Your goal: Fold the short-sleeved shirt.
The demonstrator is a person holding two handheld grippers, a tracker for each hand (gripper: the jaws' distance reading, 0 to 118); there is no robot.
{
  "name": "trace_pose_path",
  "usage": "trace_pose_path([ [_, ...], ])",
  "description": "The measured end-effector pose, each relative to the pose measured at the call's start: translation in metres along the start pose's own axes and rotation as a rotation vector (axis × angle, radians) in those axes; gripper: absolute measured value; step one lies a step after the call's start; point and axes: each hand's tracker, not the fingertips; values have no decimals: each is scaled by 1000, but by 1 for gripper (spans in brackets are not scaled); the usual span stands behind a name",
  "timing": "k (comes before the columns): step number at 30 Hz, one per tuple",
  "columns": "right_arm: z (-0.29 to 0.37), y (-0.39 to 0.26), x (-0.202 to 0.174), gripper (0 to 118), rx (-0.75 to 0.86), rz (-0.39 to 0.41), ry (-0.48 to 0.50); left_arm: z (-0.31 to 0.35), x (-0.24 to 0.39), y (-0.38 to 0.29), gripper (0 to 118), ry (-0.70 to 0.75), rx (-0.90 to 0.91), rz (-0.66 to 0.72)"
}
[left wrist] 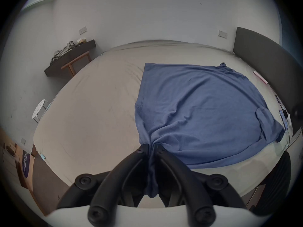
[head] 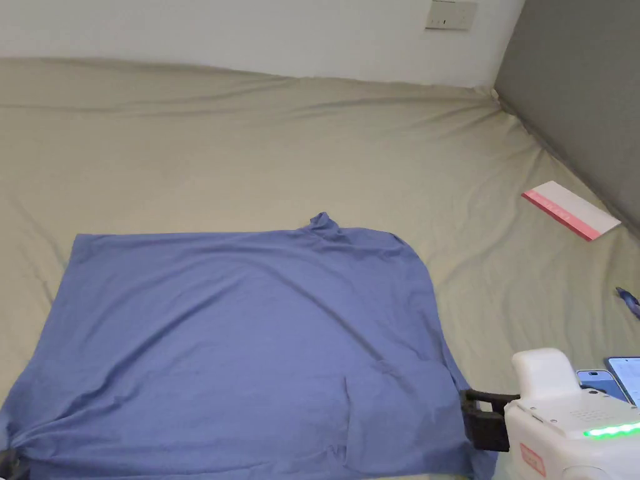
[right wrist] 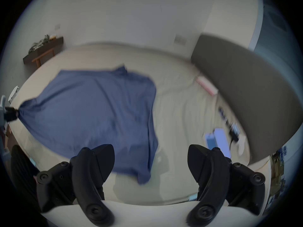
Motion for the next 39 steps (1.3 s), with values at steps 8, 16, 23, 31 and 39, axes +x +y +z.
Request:
trace_pose_path([
  [8,-52,-60,-2,97,-187,-95,89,-10,-1,-15,6,18,-68,-12],
  [16,-66,-57,-8,74,-161,-35,100,-25,1,-29,6,31,-116,-11],
  [23,-70,-54,-3,4,-88,17,117,-28,-9,-28,6,-19,-126,88],
  [31,-44,-9,19,4,121,-91,146,-19,-16,22,6,-90,4,189],
  [39,-87,63,20,4,146,-94,98,-63,-16,89,6,-100,-10,229],
])
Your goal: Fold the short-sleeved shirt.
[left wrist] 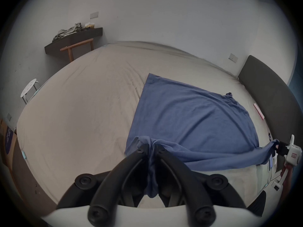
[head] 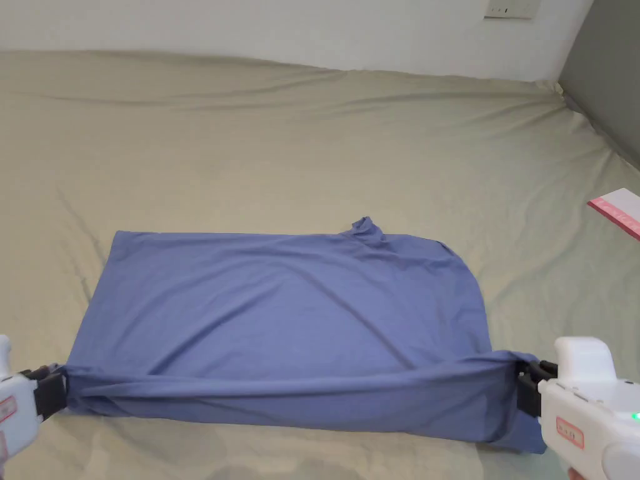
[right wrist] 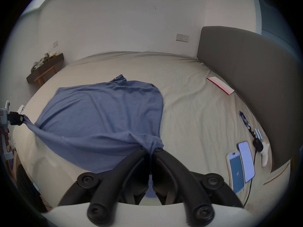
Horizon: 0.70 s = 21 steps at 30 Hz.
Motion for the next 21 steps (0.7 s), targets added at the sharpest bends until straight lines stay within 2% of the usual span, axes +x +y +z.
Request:
trace_pose_path([
  [4,-49,21,-3,4,-73,29,-42,-47,4,18,6,10,-95,-7],
  [11,-115,18,-10,4,-251,141,-77,-116,10,27,6,43,-227,-35],
  [19,-137,23,-11,5,-230,149,-68,-120,7,37,6,35,-227,-18],
  [20,-138,26,-12,7,-213,147,-68,-118,7,37,6,37,-218,-9],
  [21,-139,29,-13,15,-211,148,-68,-117,4,38,7,36,-208,9],
])
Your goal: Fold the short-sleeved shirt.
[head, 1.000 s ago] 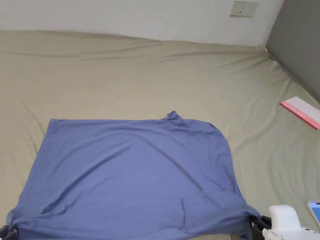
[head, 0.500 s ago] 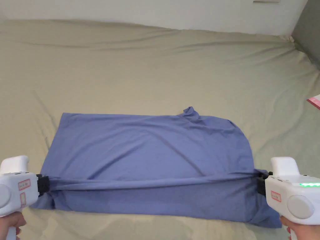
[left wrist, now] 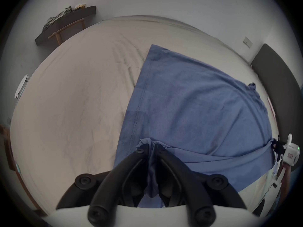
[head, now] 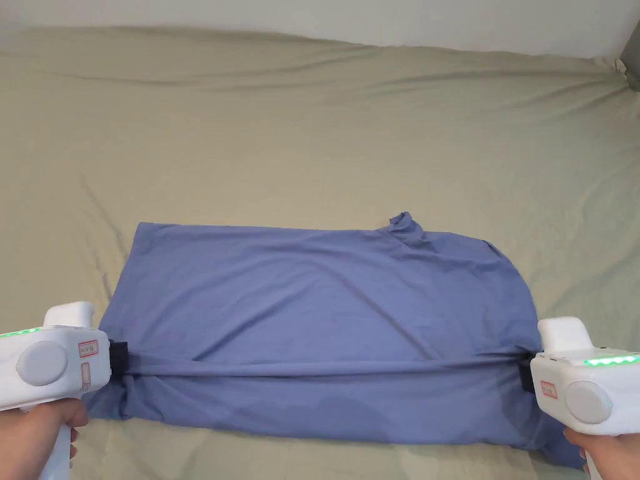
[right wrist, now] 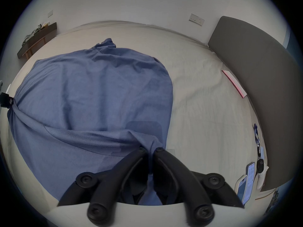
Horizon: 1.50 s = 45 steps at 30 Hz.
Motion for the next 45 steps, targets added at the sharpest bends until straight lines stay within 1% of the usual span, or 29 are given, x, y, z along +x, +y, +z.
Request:
trace_pose_path([
  [1,-1,3,0,32,-2,7,-9,1,-1,1,10,-19,20,25],
  [2,-1,7,-1,60,-12,30,-44,4,0,2,20,-27,34,35],
  [3,0,10,0,91,-26,48,-77,8,3,5,39,-19,51,37],
  [4,4,14,2,98,-33,47,-85,14,3,8,62,4,90,36],
  [6,26,21,9,98,54,-11,-97,35,4,14,109,19,199,35],
  [7,41,26,12,98,100,-41,-86,48,4,16,114,-8,264,53],
  [9,76,36,16,98,198,-73,-66,81,8,18,114,-33,403,45],
  [11,112,44,13,98,313,-75,-72,113,17,19,114,-14,519,11],
  [14,170,50,-1,98,499,-71,-74,161,31,10,114,14,705,-56],
  [17,213,50,-21,98,603,-49,-74,194,49,-5,114,64,801,-156],
  [19,232,48,-35,97,636,-24,-63,207,61,-16,113,92,826,-214],
  [20,239,46,-42,95,648,-7,-59,206,62,-19,112,103,816,-243],
  [21,244,45,-49,88,660,8,-51,208,66,-22,107,118,811,-258],
  [22,249,42,-56,76,672,25,-53,210,71,-27,99,127,813,-277],
  [23,253,40,-63,57,678,45,-50,212,75,-32,83,134,819,-292],
  [24,255,39,-68,23,678,59,-50,211,79,-35,56,146,819,-304],
  [25,256,38,-74,6,678,71,-57,210,83,-37,34,169,815,-314],
  [26,257,35,-78,4,685,86,-54,209,84,-39,16,173,811,-321],
  [27,259,33,-81,3,687,96,-48,207,85,-41,4,167,811,-323],
  [28,259,33,-83,2,680,115,-43,206,86,-43,0,164,807,-322],
  [32,259,28,-84,2,664,131,-42,192,83,-43,0,136,722,-321],
  [36,257,21,-77,2,650,131,-50,165,72,-44,0,160,607,-317],
  [39,253,15,-70,2,624,131,-56,137,57,-44,0,124,492,-258],
  [42,247,9,-62,2,599,127,-68,102,42,-46,2,126,379,-221],
  [43,246,7,-59,2,588,123,-72,89,37,-46,6,138,334,-212],
  [44,244,5,-57,2,581,120,-75,79,34,-46,16,119,301,-203],
  [45,242,3,-54,2,571,115,-80,65,29,-45,37,87,239,-185],
])
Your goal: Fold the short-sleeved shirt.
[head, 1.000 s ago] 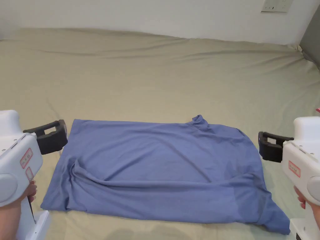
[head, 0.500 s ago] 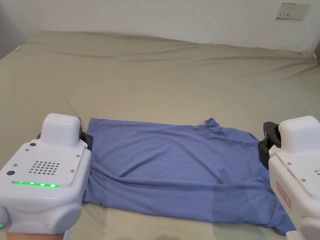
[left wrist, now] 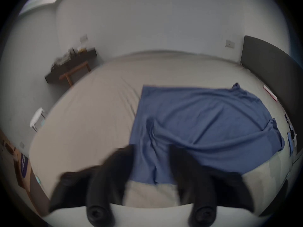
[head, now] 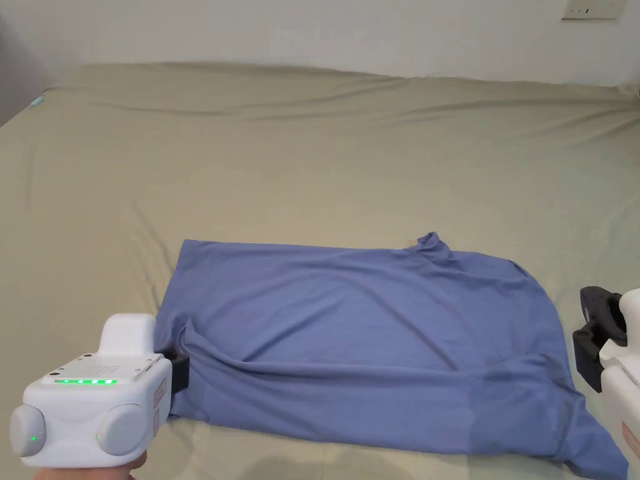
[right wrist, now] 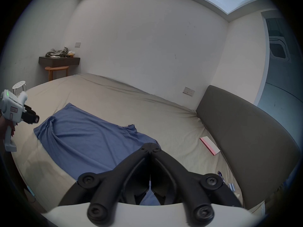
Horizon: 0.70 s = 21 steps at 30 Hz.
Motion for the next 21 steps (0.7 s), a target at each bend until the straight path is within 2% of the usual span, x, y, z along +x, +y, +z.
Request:
trace_pose_path([
  [2,-1,-6,5,2,-19,0,-10,-24,-5,-5,91,6,-82,35],
  [3,-1,-9,7,2,-29,3,-19,-36,-7,-9,112,5,-101,50],
  [8,-1,-22,18,2,-79,10,-42,-79,-24,-17,113,109,-164,115],
  [11,-3,-28,23,2,-113,17,-51,-89,-32,-27,99,61,-227,178],
  [12,-4,-30,23,2,-123,21,-56,-82,-30,-27,97,80,-177,195],
  [14,-9,-33,25,3,-142,29,-57,-78,-22,-23,80,63,-176,109],
  [16,-18,-35,26,3,-175,28,-48,-70,-19,-19,34,57,-170,86],
  [17,-25,-38,27,4,-220,24,-35,-67,-17,-16,15,52,-167,70],
  [18,-36,-43,29,17,-270,12,-23,-63,-16,-14,10,83,-151,37],
  [19,-46,-49,31,34,-319,-6,-27,-60,-15,-14,8,76,-150,22],
  [20,-55,-56,33,59,-366,-28,-16,-57,-17,-14,8,62,-152,31],
  [21,-67,-67,38,94,-393,-83,1,-52,-19,-14,8,46,-138,53],
])
